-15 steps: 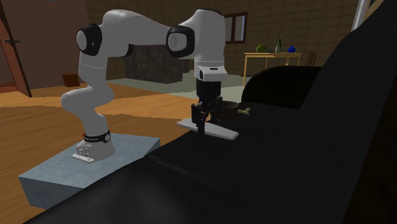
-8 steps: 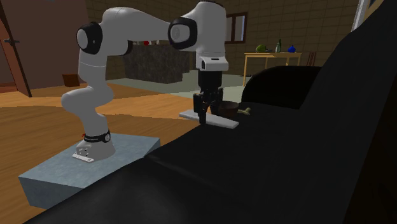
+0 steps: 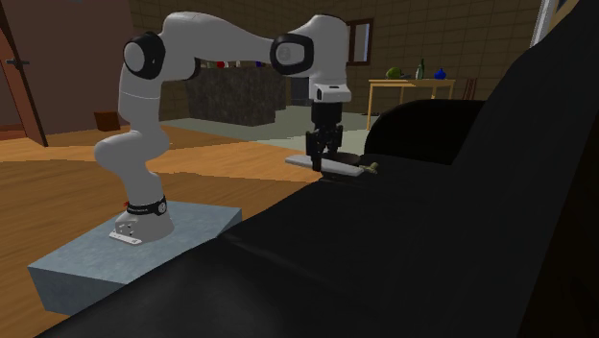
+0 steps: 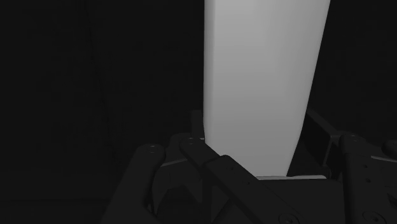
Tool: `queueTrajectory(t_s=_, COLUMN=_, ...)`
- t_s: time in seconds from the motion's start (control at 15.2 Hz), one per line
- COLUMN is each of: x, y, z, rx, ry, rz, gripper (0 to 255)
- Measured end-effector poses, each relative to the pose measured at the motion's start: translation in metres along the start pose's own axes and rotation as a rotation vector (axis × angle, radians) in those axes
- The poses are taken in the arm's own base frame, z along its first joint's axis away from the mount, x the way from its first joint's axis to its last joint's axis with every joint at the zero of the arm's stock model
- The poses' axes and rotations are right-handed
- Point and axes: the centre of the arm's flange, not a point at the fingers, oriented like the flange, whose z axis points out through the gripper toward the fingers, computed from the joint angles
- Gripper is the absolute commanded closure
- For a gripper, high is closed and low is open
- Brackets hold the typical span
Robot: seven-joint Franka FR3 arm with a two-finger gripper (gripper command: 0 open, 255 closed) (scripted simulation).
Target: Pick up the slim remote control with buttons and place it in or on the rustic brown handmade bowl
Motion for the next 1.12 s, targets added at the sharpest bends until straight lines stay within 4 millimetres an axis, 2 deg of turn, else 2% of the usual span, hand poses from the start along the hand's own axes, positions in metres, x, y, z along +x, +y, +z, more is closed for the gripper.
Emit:
queueTrajectory(t_s=0.13, x=-0.010, y=-0.021, z=0.003, rx=0.000, ry=-0.001, rz=0.000, gripper=255)
queueTrajectory(t_s=0.33, x=-0.025, y=-0.062, z=-0.002, rx=0.000, ry=0.000, rz=0.000, gripper=255)
queueTrajectory(t_s=0.53, x=-0.037, y=-0.095, z=0.001, rx=0.000, ry=0.000, rz=0.000, gripper=255)
queueTrajectory(t_s=0.86, x=-0.063, y=-0.161, z=-0.003, rx=0.000, ry=0.000, rz=0.000, gripper=255)
queueTrajectory(t_s=1.12, x=-0.080, y=-0.211, z=0.000, rx=0.000, ry=0.000, rz=0.000, gripper=255)
